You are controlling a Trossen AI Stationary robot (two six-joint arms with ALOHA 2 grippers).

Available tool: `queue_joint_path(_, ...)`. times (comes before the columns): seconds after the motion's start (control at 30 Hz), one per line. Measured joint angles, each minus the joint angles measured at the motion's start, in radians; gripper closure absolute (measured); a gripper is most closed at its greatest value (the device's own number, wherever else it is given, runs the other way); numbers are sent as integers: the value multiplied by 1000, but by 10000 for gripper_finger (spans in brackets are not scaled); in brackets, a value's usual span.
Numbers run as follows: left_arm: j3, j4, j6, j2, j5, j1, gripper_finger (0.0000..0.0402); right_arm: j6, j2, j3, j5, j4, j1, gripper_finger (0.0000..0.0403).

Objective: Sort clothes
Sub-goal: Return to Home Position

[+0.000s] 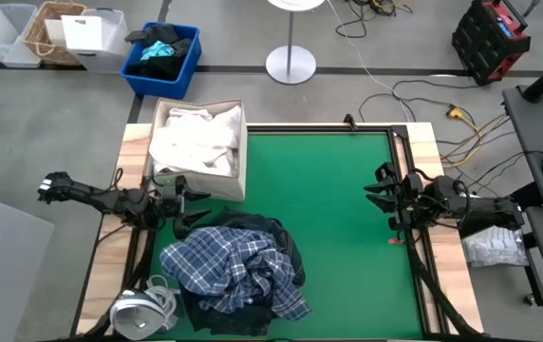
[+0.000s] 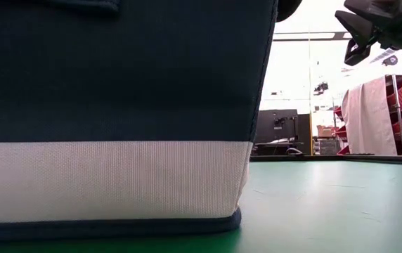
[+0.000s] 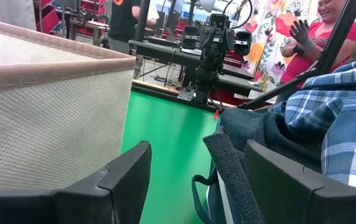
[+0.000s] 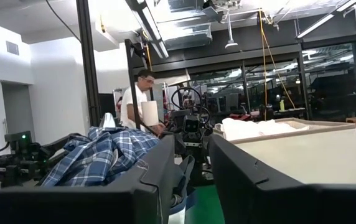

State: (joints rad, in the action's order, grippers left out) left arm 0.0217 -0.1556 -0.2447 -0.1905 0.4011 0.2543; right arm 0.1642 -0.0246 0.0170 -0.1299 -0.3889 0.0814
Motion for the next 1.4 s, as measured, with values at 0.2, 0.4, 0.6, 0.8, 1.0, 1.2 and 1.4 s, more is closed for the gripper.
queue_joint_path(0.2, 0, 0, 0, 0, 0, 0, 167, 0, 0, 0, 0, 0, 0, 325)
queue_joint_path(0.4, 0, 0, 0, 0, 0, 0, 167, 0, 0, 0, 0, 0, 0, 338)
queue_joint_path(0.6, 0, 0, 0, 0, 0, 0, 167, 0, 0, 0, 0, 0, 0, 340)
queue_joint_path(0.8, 0, 0, 0, 0, 0, 0, 167, 0, 0, 0, 0, 0, 0, 328)
queue_joint_path(1.0, 0, 0, 0, 0, 0, 0, 167, 0, 0, 0, 0, 0, 0, 316)
queue_joint_path(1.2, 0, 0, 0, 0, 0, 0, 167, 0, 0, 0, 0, 0, 0, 307)
queue_joint_path(1.4, 0, 0, 0, 0, 0, 0, 167, 0, 0, 0, 0, 0, 0, 306)
